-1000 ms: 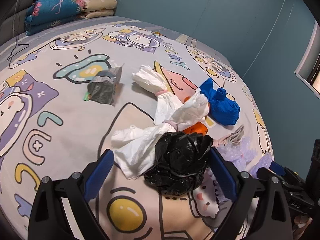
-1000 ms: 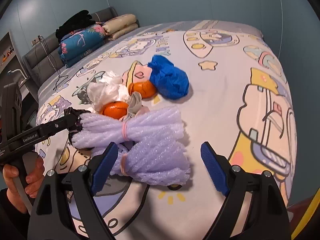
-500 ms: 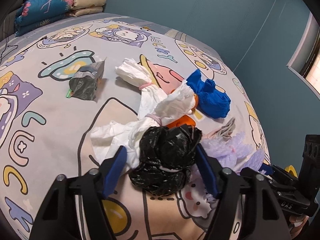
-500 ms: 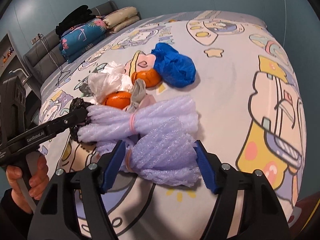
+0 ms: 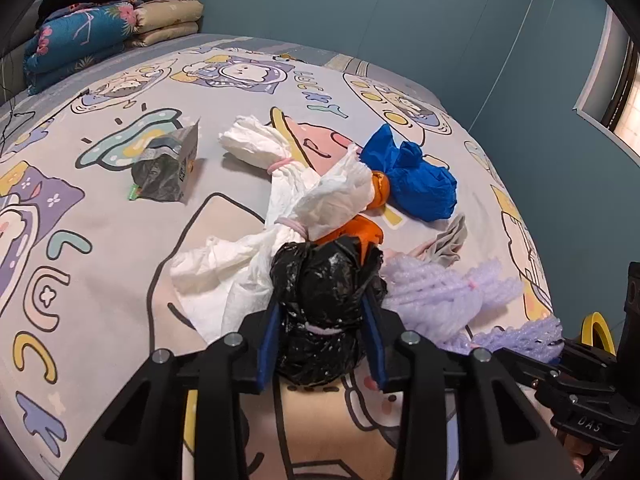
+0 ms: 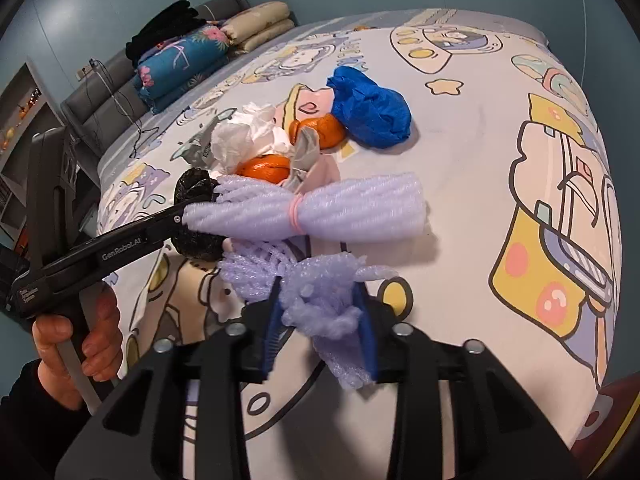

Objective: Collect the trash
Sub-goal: 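Grasp the purple foam net with the right tool while the left tool grasps another black bag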

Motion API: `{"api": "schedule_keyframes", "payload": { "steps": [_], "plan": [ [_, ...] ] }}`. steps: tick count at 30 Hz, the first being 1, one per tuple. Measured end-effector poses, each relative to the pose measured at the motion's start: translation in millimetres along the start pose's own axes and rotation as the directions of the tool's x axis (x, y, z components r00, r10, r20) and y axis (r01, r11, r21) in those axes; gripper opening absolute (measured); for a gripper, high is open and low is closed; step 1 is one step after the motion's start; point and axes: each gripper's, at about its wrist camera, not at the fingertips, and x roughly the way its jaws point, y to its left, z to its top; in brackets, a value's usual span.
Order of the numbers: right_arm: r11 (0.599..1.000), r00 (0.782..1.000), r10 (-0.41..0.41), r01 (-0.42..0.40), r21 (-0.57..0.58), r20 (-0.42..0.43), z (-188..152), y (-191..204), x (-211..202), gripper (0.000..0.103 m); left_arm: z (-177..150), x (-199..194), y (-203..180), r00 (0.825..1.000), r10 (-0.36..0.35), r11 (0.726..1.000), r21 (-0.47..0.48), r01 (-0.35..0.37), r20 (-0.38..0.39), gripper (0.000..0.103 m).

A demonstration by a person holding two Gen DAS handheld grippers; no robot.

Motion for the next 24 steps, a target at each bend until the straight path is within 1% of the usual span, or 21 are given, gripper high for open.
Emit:
{"api": "schedule_keyframes", "payload": {
  "steps": [4,10,24],
  "plan": [
    [1.000,1.000,0.020,-0.020,0.004,-0.003,-2,0,-3,0.025,-1,-9,4,1.000,0.014,1.000,-0.012,-0.014,0.010,0.032],
    [1.000,0.999,0.030,-0.030,-0.005,0.021,-4,2,-20,0.025,0,-32,15,0.999,0.024,0.999,-0.044,-0.022,0.044,0.032],
    [0.999,0.991,0.038,-0.035,-0.030,0.126,-3,8,-83,0.025,-7,-91,23,0.991,0.051,0.997,-0.070,-0.042,0.125,0.032]
  ]
}}
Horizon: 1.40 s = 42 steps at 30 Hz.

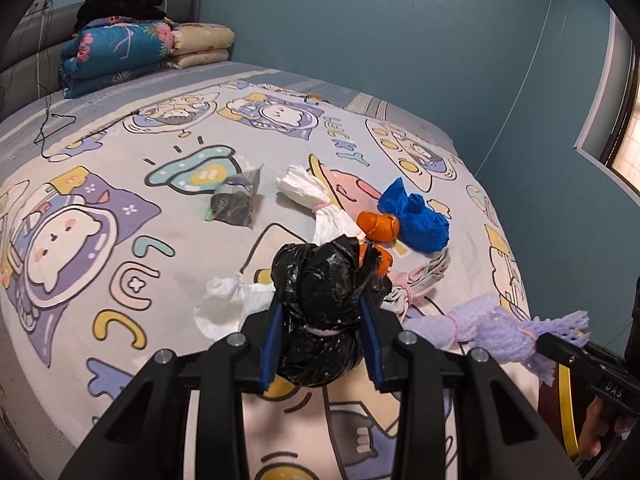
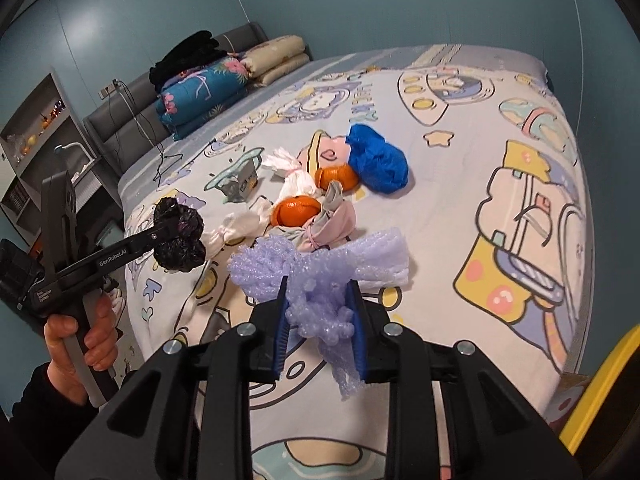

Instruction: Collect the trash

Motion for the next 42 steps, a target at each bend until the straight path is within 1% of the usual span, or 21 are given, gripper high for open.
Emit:
{"api": "schedule_keyframes", "payload": {
  "steps": [7,13,22,26,29,37,42],
  "plan": [
    [1.000,0.998,0.003,-0.003,-0.016,0.056,1,5,-33,0.025,4,-31,-2,0.999,-0.003,1.000,-0.017,0.003,0.052,0.032],
    [1.000,0.992,0.005,-0.001,-0.028,0.128,5,7,-68,0.025,10,-54,-6,0.996,-0.001,1.000,-0.021,0.003,0.086,0.032],
    [1.000,0.985,0.001,0.003,-0.020,0.171,6,-1,-94,0.025,22,-78,-21,0.992,-0.004,1.000,0.006,0.003,0.124,0.032],
    [1.000,0.982,0.001,0.002,-0.015,0.187,6,-6,-103,0.025,25,-84,-28,0.992,-0.033,0.999,0.003,0.033,0.126,0.032],
    [1.000,0.981,-0.001,0.003,-0.011,0.194,5,-8,-108,0.025,28,-86,-34,0.990,-0.071,0.997,-0.006,0.072,0.122,0.032],
    [1.000,0.973,-0.014,0.016,-0.005,0.230,4,-15,-128,0.025,33,-93,-59,0.986,-0.111,0.994,0.025,0.108,0.124,0.032],
    [1.000,0.966,-0.027,0.028,-0.001,0.258,3,-22,-140,0.025,35,-100,-76,0.983,-0.124,0.992,0.053,0.118,0.133,0.032]
  ]
}}
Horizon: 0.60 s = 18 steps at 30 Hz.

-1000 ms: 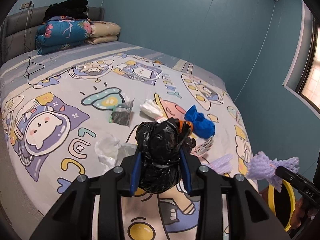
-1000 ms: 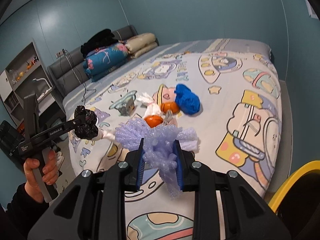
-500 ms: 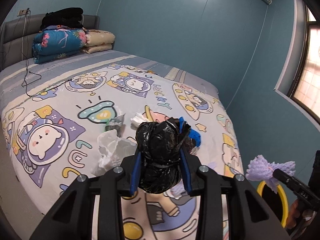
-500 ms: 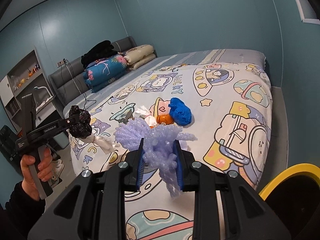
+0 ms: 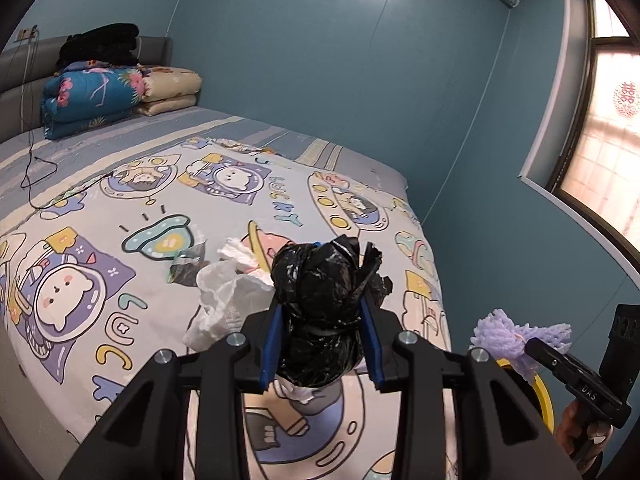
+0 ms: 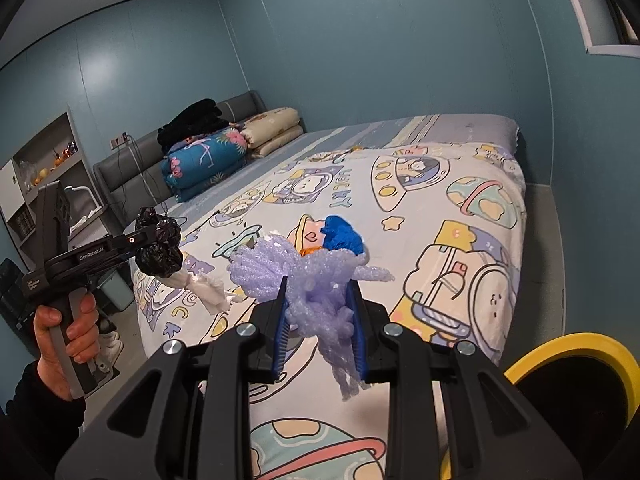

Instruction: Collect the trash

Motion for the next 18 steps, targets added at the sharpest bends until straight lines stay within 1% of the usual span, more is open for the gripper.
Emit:
{"api": "schedule_keyframes", "payload": {
  "steps": [8,18],
  "plan": [
    [1.000,0.998,-0.031,0.031,-0.003,0.057,5,-12,-24,0.025,6,-4,-35,0.999,-0.039,0.998,0.041,0.038,0.014,0.032],
    [0.994,0.987,-0.108,0.107,0.007,0.123,9,-32,-59,0.025,9,-6,-85,0.994,-0.106,0.989,0.108,0.103,0.025,0.032]
  ]
}}
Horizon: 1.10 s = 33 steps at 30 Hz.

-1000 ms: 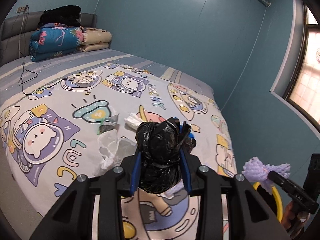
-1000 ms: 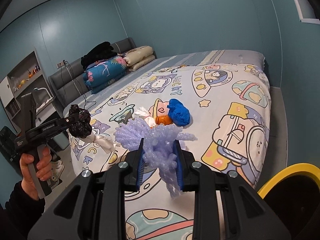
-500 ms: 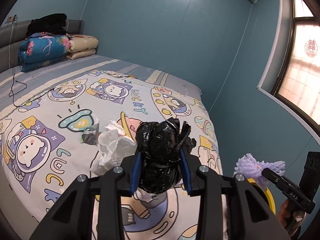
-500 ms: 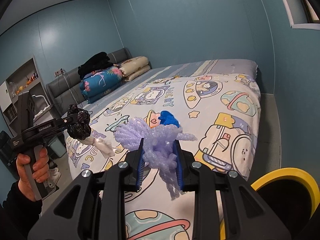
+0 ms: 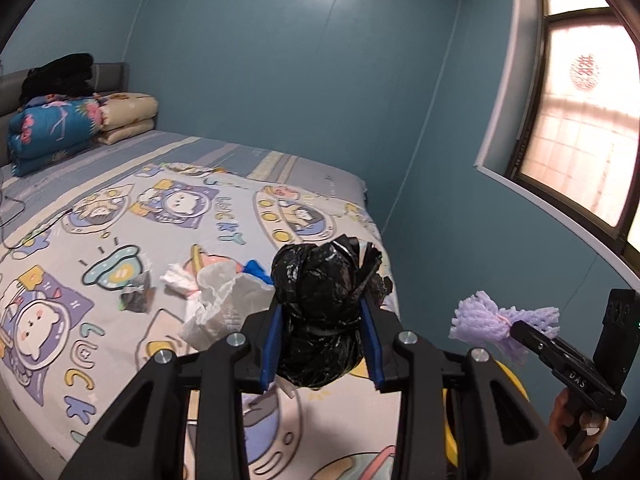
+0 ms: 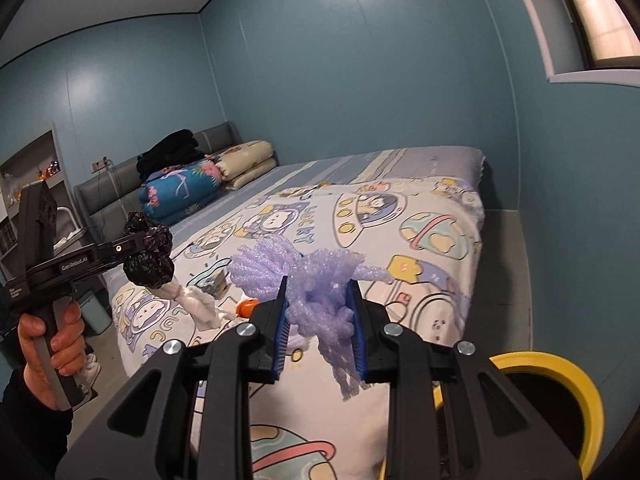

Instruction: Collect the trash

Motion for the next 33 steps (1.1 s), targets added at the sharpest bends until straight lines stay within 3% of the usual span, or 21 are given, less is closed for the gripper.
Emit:
{"api": "schedule_keyframes", "payload": {
  "steps": [13,33],
  "plan": [
    [0.995,0.989,-0.102,0.101,0.021,0.106,7,-30,-47,0.025,0,14,-58,0.995,-0.102,0.993,0.058,0.103,-0.009,0.032],
    [0.963,0.943,-0.270,0.267,0.040,0.193,3,-53,-95,0.025,-17,44,-134,0.971,-0.222,0.961,0.147,0.233,-0.087,0.032]
  ]
}}
